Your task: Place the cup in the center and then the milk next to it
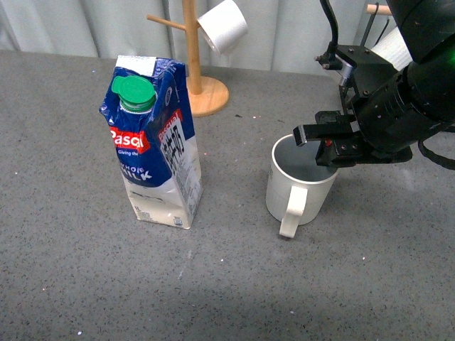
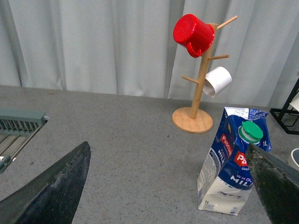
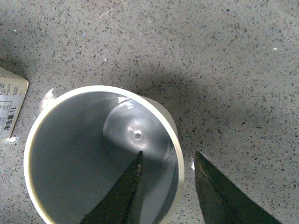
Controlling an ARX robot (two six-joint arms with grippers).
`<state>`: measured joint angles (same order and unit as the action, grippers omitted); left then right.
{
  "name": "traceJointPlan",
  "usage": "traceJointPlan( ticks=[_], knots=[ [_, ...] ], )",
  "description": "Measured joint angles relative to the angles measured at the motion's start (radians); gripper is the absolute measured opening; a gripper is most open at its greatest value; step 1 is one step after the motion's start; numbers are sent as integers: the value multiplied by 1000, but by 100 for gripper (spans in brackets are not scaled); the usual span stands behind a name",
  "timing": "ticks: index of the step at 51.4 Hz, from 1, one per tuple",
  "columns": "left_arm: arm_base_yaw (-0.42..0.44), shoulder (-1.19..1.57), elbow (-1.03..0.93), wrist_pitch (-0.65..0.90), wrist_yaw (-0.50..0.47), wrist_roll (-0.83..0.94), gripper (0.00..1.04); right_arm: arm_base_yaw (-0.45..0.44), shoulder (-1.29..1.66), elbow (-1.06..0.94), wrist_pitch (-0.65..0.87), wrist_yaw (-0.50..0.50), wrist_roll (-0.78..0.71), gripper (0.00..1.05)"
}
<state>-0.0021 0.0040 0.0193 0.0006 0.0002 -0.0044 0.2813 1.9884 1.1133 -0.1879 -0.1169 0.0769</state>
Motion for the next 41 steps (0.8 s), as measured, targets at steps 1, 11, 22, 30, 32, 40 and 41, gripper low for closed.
traceJointPlan(
  ticks=[1, 11, 22, 30, 32, 40, 41],
  knots=[
    [0, 0, 0, 0, 0, 0, 98, 0, 0, 0, 5, -1, 2, 39],
    [0, 0, 0, 0, 0, 0, 98, -11, -41, -50, 124, 37, 38, 69],
    [0, 0, 0, 0, 0, 0, 98, -32, -195, -136, 240, 62, 48, 97],
    [0, 0, 0, 0, 0, 0, 98, -37, -287, -245, 423, 101, 9, 95],
    [0, 0, 0, 0, 0, 0, 98, -34, -301, -267, 478, 125, -6, 95],
    [0, 0, 0, 0, -1, 0, 98, -56, -310, -554, 1186, 328, -63, 65],
    [0, 0, 0, 0, -1, 0, 98, -60, -312, -567, 1214, 327, -63, 63]
  ],
)
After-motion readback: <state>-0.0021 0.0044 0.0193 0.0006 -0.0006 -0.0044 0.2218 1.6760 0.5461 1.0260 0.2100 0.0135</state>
